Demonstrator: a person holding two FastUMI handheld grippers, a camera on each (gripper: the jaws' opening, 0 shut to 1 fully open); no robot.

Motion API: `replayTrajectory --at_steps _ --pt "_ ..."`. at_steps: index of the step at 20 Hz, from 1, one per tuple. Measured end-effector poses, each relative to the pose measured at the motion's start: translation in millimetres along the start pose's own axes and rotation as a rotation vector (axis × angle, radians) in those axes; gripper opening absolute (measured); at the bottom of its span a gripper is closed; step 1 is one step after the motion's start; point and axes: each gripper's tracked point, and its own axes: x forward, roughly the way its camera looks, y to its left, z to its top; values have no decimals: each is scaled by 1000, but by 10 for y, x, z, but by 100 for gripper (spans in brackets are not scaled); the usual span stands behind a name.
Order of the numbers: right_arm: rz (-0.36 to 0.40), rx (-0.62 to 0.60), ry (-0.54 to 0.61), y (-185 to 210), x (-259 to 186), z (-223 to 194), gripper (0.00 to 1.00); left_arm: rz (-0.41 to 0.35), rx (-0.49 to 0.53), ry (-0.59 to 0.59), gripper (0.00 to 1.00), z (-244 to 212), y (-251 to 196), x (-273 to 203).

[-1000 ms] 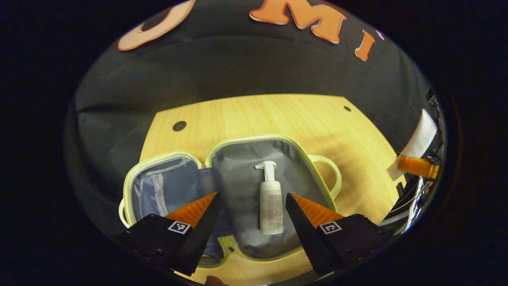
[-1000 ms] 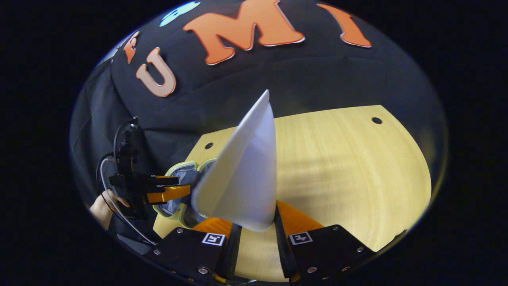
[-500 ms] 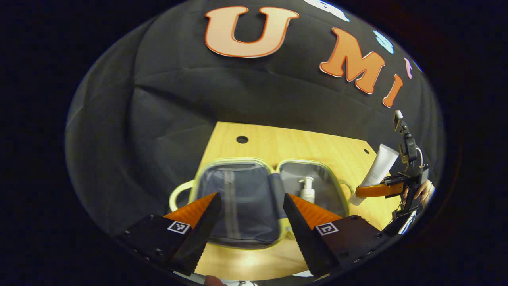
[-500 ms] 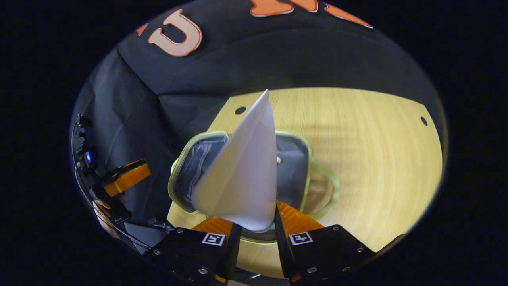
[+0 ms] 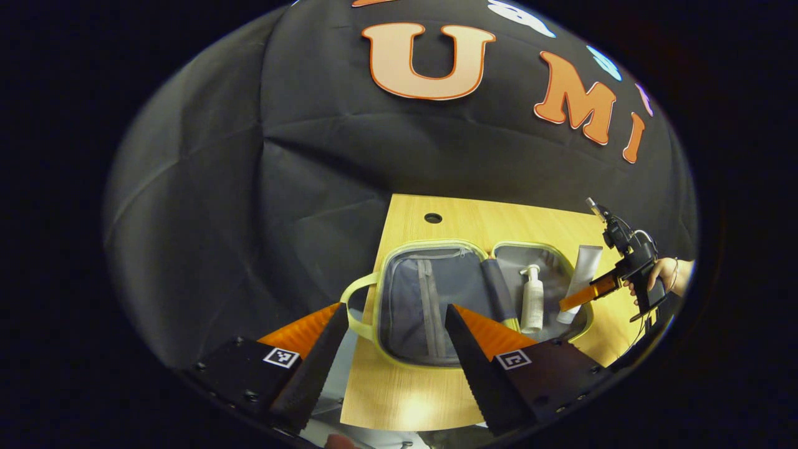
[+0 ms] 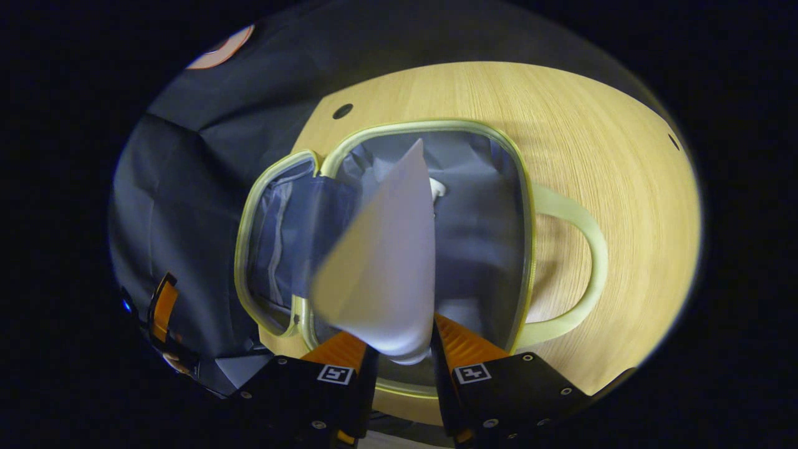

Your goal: First open the suitcase, pack the skin care products into it, and then close the suitcase.

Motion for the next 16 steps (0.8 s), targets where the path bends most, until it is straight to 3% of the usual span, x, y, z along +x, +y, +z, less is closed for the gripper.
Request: replayTrajectory --at_steps 6,8,10,12,14,16 --pt "-50 76 28 -122 197 -44 48 40 -50 34 98 -269 203 73" --pt "-41 77 10 -104 164 15 44 54 -59 40 98 -308 248 90" --pt "-25 93 -23 -68 81 86 60 56 -66 39 98 -325 287 82" --pt "-18 78 -55 -34 36 150 85 57 -72 35 98 -304 318 85" --pt "-3 54 -97 19 -69 201 96 51 -91 35 98 -312 337 133" --pt "15 34 -154 126 -219 264 96 56 -121 38 98 -349 435 174"
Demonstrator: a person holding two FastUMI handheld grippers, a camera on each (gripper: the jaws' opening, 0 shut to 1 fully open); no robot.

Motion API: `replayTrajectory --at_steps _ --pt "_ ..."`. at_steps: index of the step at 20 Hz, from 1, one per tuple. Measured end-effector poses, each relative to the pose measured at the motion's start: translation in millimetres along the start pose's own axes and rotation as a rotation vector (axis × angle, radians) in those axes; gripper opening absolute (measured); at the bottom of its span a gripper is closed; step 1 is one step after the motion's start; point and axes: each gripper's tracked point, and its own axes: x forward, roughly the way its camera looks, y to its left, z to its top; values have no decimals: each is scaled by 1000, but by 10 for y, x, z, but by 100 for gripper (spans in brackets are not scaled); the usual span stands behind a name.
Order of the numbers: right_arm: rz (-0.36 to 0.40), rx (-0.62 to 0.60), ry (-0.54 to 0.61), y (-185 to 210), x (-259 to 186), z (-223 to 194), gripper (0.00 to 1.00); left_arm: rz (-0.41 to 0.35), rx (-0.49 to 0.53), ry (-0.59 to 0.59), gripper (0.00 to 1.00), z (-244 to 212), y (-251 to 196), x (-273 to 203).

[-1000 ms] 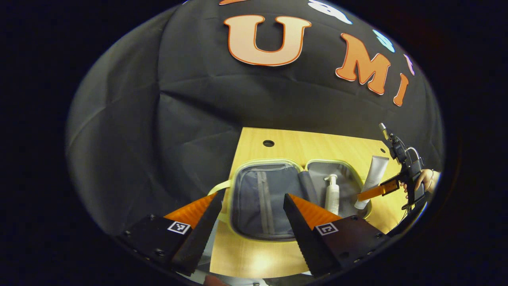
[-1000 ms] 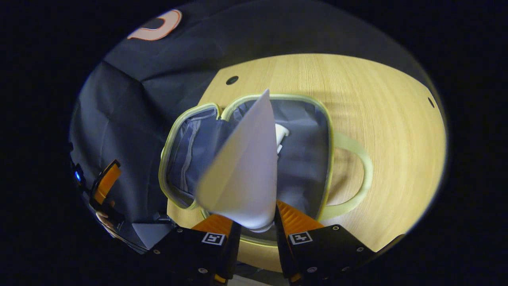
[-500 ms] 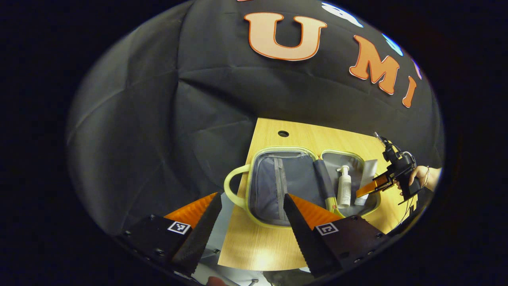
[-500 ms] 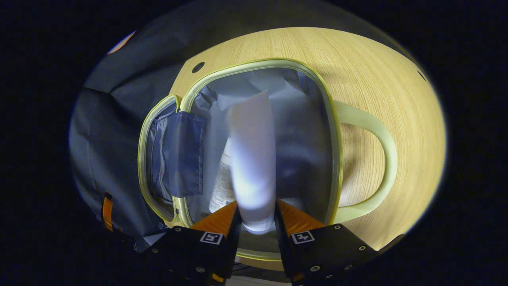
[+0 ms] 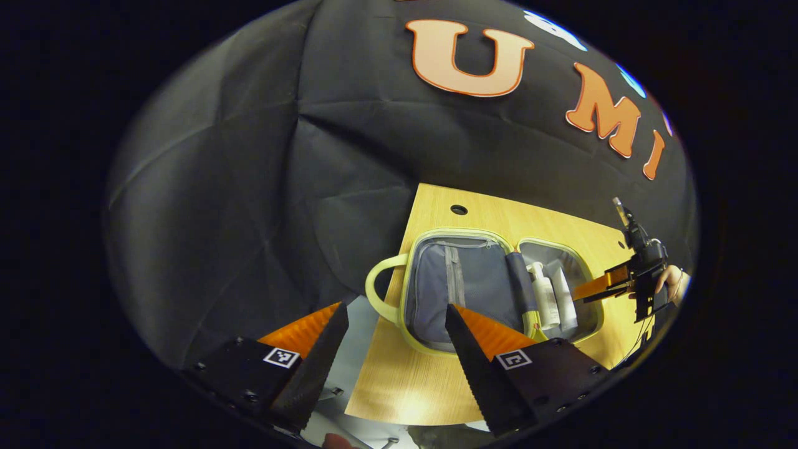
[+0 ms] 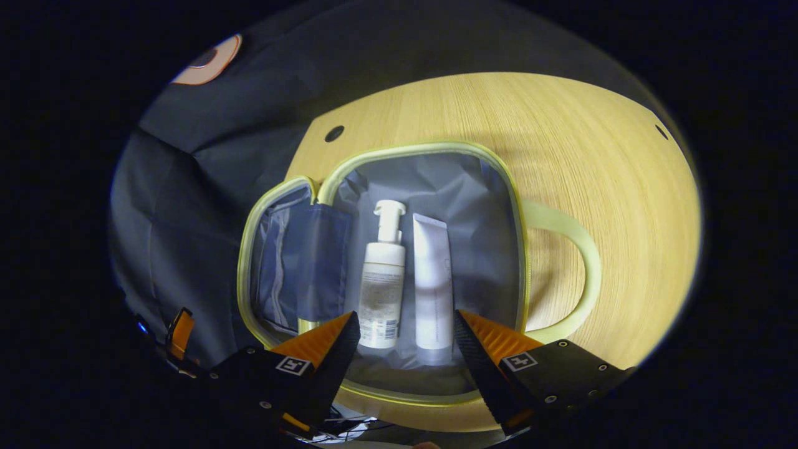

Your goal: First open the suitcase, pack the skin care products into it, and then close the suitcase.

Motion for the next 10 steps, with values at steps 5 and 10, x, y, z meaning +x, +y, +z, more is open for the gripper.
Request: replayTrajectory --at_steps 5,10 --pt "68 -67 -250 422 -479 330 95 9 -29 -57 98 128 508 397" --pt "45 -57 -401 557 -830 361 95 -267 -201 -37 98 2 547 1148"
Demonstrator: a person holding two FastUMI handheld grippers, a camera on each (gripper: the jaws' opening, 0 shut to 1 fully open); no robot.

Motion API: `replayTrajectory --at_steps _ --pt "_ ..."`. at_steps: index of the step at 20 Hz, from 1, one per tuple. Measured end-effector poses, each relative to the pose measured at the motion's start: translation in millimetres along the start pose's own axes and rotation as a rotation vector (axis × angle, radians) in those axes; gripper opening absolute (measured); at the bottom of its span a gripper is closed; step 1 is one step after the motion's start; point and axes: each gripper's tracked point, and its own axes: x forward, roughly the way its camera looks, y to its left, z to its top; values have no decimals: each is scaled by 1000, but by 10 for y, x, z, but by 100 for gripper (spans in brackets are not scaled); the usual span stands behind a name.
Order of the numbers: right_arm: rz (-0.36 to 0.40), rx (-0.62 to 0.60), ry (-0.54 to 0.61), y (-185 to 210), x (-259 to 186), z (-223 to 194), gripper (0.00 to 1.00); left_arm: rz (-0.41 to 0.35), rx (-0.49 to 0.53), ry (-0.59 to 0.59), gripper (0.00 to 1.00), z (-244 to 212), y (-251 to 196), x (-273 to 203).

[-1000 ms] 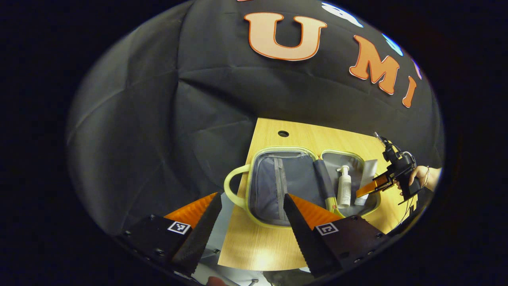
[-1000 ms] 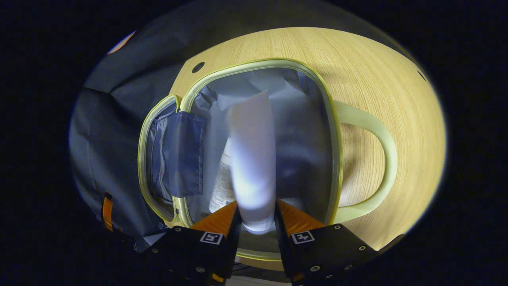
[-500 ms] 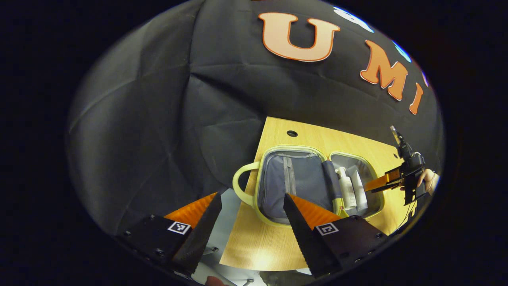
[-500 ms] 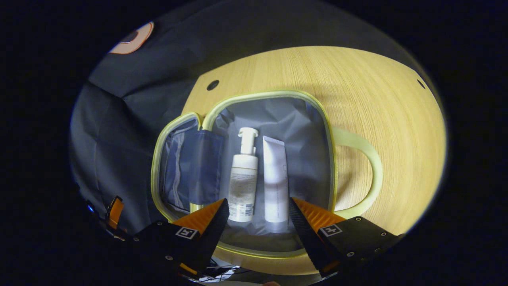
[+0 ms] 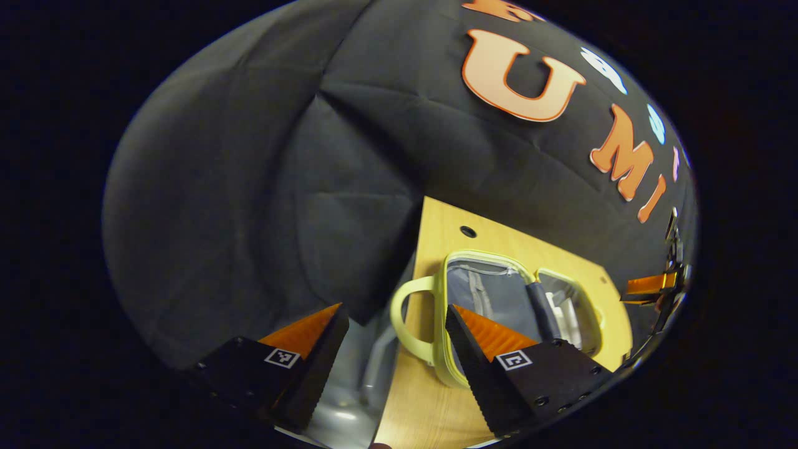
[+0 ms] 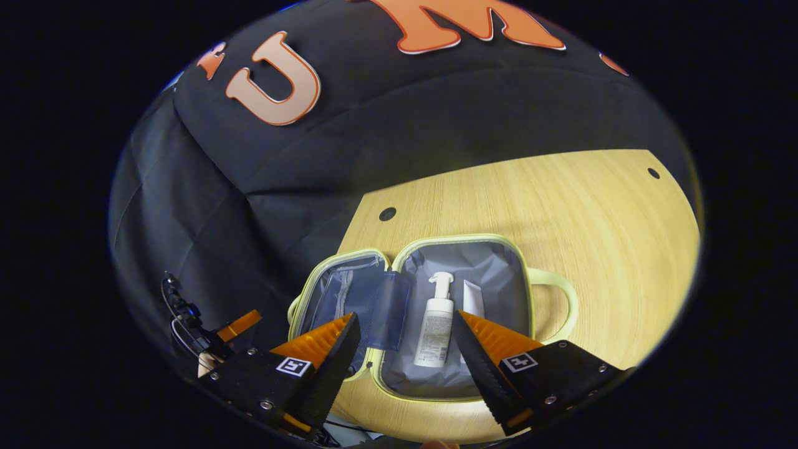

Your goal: First open the suitcase, pack the skin care products into it, and then close the suitcase.

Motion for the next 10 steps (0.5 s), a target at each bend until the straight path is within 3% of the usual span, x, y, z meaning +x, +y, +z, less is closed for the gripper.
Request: replayTrajectory --at_steps 5,10 --pt "-97 -23 -33 -162 -218 -71 96 -128 -213 71 98 -325 138 627" --pt "-195 31 -30 -489 -380 -180 96 -213 -293 104 96 -434 20 968"
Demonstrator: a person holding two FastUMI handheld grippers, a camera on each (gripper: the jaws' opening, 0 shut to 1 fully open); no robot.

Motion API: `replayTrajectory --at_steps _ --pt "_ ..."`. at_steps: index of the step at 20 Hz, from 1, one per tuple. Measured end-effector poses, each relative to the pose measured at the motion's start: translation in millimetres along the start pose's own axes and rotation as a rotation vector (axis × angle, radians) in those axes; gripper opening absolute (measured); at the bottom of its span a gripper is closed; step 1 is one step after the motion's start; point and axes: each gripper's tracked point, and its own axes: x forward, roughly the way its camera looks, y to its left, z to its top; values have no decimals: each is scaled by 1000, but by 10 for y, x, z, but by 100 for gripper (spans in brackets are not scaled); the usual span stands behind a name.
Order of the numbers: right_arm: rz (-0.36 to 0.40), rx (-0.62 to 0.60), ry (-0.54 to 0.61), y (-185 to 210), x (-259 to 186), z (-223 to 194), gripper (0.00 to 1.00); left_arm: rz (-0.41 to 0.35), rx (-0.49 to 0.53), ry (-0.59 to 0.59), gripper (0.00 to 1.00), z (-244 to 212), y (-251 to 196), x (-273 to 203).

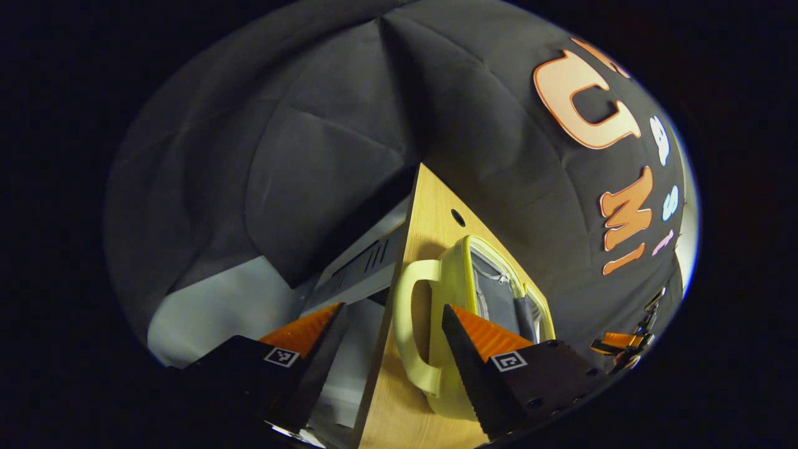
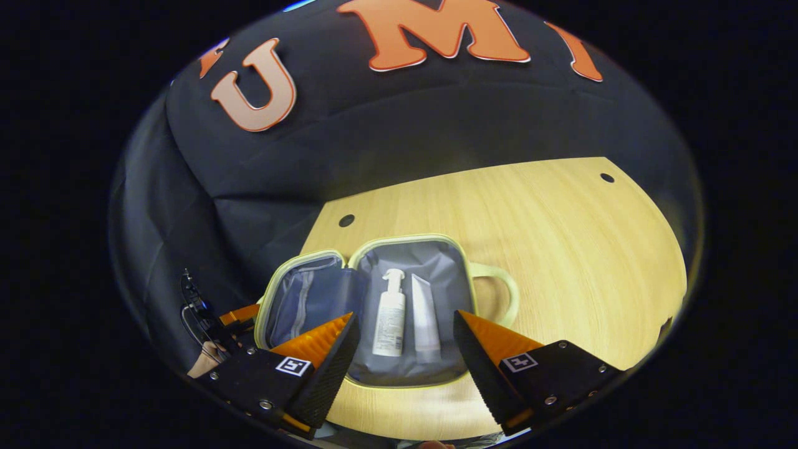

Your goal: First open the suitcase, pack the skin care products into it, and then close the suitcase.

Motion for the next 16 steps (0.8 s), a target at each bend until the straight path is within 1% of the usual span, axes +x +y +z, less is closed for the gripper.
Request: replayTrajectory --at_steps 1,4,6,7,8,10,12,14,16 --pt "-12 16 1 -48 -18 -12 95 -11 -1 -5 95 11 -29 24" --pt "-34 59 6 -148 -25 -49 95 19 17 5 53 21 2 84" --pt "-23 84 16 -136 -49 -64 96 -6 -19 20 25 52 -75 -2" --pt "-20 86 16 -145 -66 -61 95 7 -41 13 11 47 -101 72" --pt "-19 80 7 -154 -73 -32 96 16 -42 28 5 20 -137 43" --pt "-25 61 -16 -203 -80 30 96 54 7 21 3 38 -239 -57" --pt "-21 43 -42 -237 -114 110 96 94 93 6 2 146 -384 -193" --pt "-14 30 -66 -283 -174 209 96 112 178 -4 2 240 -666 -377" --pt "3 27 -95 -326 -230 327 96 105 241 -29 2 395 -1052 -552"
